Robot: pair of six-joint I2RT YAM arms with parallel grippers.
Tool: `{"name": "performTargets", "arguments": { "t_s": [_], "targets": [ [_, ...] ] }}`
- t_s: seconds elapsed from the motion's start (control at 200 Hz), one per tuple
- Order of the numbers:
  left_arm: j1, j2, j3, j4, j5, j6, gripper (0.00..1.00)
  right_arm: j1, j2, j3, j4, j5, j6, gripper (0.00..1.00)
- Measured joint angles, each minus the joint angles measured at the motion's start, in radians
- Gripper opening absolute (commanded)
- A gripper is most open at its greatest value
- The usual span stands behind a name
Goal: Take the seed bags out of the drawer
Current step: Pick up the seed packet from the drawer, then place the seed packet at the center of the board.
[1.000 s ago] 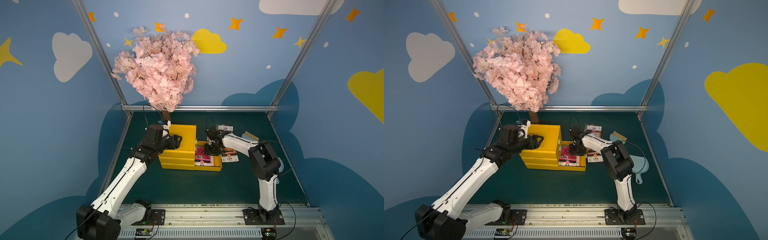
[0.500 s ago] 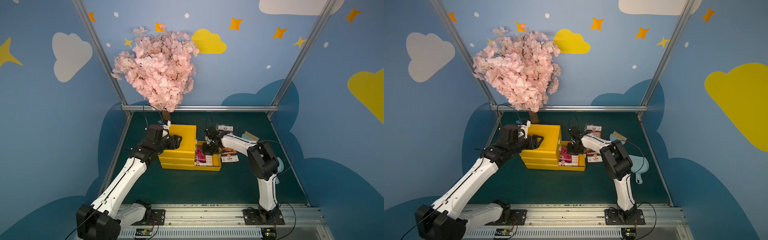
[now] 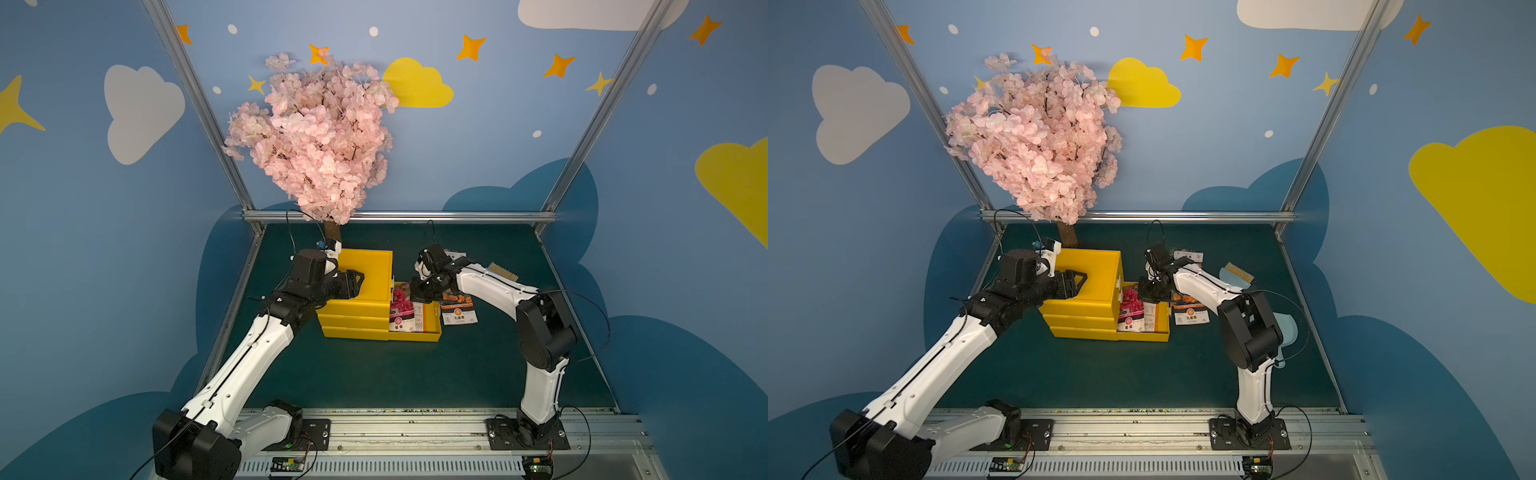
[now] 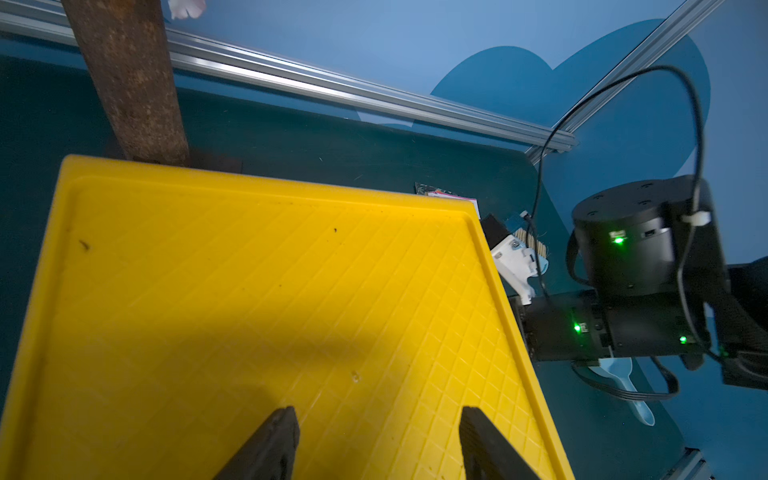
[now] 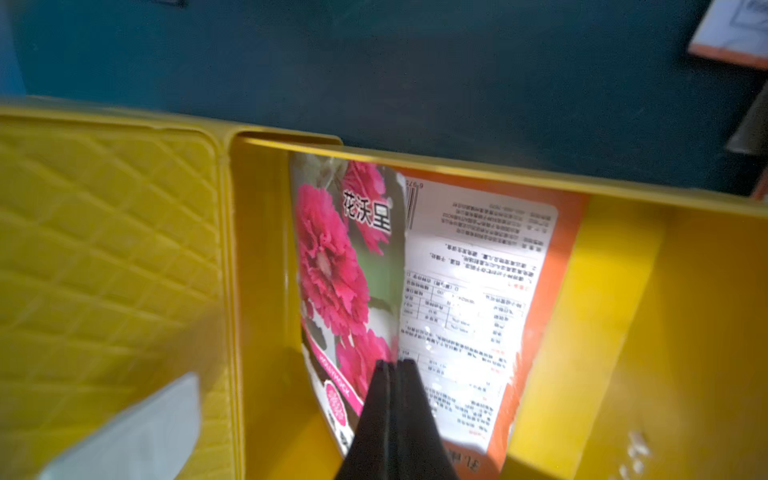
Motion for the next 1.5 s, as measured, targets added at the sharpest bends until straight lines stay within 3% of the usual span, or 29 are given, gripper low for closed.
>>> {"name": "performTargets", "arguments": {
  "t_s": [0.426, 0.891, 1.126, 1.497],
  "targets": [
    [0.000, 0.000, 0.000, 0.000, 0.000, 0.000, 0.67, -0.113, -0.171, -0.027, -0.107, 0.038, -0.130, 0.00],
    [0.000, 0.000, 0.000, 0.000, 0.000, 0.000, 0.67, -0.363, -0.336, -0.038, -0.131, 0.064, -0.164, 0.00],
    [0.000, 0.001, 0.000, 0.000, 0.000, 0.000, 0.67, -0.449, -0.318, -0.039, -0.134, 0.089, -0.206, 0.00],
    [0.000, 0.001, 0.000, 0.000, 0.000, 0.000, 0.67, -0.464, -0.125, -0.028, -0.138, -0.048, -0.272, 0.00]
  ]
}}
